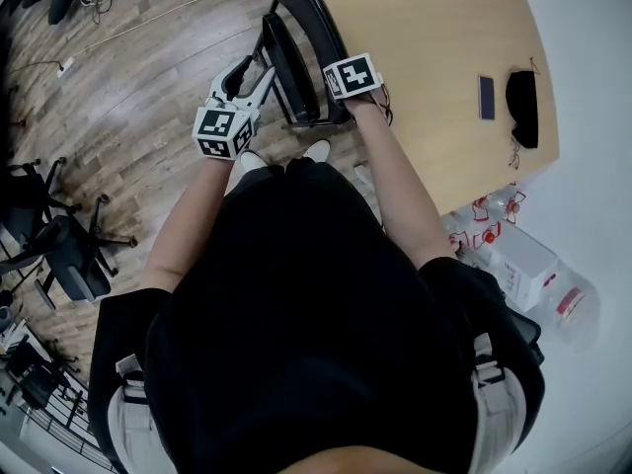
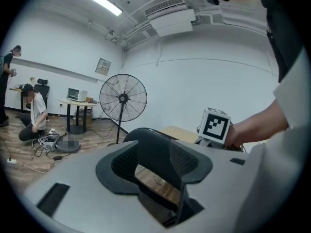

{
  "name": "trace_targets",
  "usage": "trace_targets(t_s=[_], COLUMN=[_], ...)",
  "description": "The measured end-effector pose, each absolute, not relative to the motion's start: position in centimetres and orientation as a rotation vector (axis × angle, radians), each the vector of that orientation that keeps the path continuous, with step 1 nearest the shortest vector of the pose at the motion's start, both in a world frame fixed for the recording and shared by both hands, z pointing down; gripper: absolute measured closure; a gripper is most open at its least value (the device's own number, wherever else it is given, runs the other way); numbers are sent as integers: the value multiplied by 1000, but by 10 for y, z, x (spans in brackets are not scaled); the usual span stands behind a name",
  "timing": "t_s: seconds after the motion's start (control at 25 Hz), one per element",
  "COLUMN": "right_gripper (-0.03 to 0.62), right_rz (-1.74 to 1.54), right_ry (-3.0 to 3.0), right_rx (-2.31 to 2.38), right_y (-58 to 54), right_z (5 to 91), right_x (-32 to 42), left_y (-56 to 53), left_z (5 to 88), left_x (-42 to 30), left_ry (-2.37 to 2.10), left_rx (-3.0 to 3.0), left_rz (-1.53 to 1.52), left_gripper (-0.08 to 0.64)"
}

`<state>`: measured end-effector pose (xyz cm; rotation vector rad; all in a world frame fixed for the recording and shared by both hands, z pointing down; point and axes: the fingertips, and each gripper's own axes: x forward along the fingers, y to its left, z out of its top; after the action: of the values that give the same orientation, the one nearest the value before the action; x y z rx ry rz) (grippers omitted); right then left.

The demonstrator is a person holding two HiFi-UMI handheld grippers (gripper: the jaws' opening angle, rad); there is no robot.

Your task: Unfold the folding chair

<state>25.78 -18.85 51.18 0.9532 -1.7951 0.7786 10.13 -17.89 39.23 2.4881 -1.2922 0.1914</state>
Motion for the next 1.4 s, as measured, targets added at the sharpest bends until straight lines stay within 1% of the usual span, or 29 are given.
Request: trace_targets(t_s=[0.88, 1.2, 1.4], right_gripper=[489, 489, 489], right_rz=[685, 697, 707], right_ry=[-1876, -1908, -1929], right_rx=[924, 918, 938], right_y=[-157, -146, -143], right_z=[497, 494, 494], right_x=[168, 139, 127], left_y=[-189, -199, -210], left_z=[468, 515, 553], left_x=[50, 30, 29], left_ry=[-1321, -1386, -1403], left_rx=[2309, 2153, 2023], left_rz=[282, 359, 412], left_gripper=[365, 359, 342])
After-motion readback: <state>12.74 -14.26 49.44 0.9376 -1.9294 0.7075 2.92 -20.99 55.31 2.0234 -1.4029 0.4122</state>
